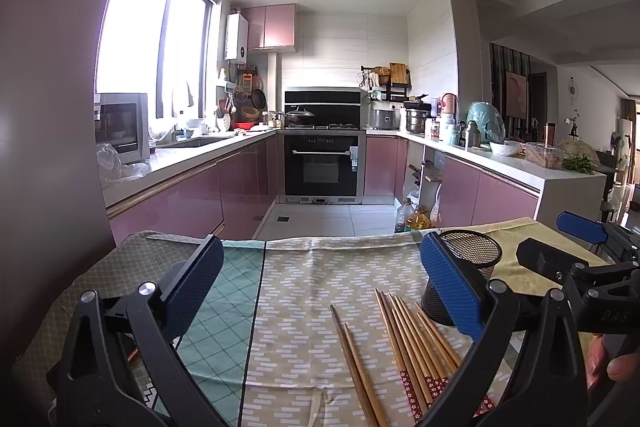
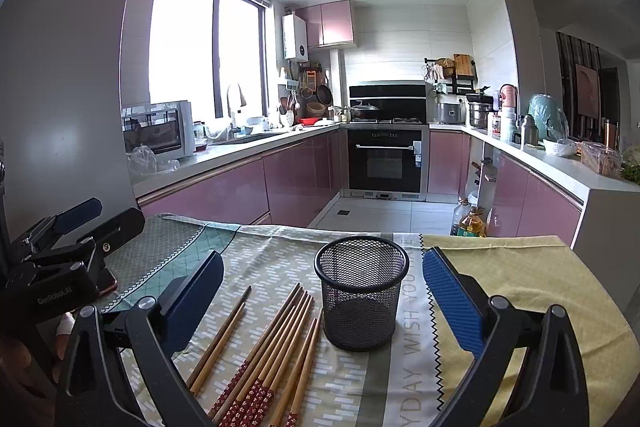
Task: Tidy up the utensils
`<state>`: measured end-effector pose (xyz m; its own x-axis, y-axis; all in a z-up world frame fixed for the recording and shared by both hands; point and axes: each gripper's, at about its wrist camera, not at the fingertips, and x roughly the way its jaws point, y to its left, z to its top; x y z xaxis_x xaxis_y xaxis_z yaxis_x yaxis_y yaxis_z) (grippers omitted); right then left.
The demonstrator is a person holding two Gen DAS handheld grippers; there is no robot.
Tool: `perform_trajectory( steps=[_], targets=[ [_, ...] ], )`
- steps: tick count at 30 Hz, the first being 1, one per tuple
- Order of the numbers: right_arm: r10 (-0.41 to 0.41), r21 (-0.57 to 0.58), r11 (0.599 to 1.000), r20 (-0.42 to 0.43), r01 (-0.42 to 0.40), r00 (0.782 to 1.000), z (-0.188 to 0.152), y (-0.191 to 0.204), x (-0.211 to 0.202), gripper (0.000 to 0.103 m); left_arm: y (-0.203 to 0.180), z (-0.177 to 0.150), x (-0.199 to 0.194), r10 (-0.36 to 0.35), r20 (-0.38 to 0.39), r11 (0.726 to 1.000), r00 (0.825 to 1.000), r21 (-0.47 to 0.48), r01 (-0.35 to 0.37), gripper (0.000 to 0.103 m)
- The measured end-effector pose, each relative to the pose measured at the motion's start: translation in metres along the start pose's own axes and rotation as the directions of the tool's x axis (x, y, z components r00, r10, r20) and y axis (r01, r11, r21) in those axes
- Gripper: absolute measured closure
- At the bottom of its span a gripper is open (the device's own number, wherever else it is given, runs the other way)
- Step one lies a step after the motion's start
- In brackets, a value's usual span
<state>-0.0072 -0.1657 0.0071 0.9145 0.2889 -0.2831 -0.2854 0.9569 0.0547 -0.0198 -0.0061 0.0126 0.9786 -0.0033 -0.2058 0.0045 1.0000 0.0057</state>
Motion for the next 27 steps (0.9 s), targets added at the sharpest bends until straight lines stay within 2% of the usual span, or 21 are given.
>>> perform_trajectory(
  steps=[27],
  targets=[
    [-0.001, 0.007, 1.0, -0.001, 0.001, 1.0, -0.0055, -0.0004, 0.0059, 0.006, 0.0006, -0.0029, 0.0029, 0.0, 0.001, 1.0, 1.0, 0.001, 0.0, 0.006]
  ],
)
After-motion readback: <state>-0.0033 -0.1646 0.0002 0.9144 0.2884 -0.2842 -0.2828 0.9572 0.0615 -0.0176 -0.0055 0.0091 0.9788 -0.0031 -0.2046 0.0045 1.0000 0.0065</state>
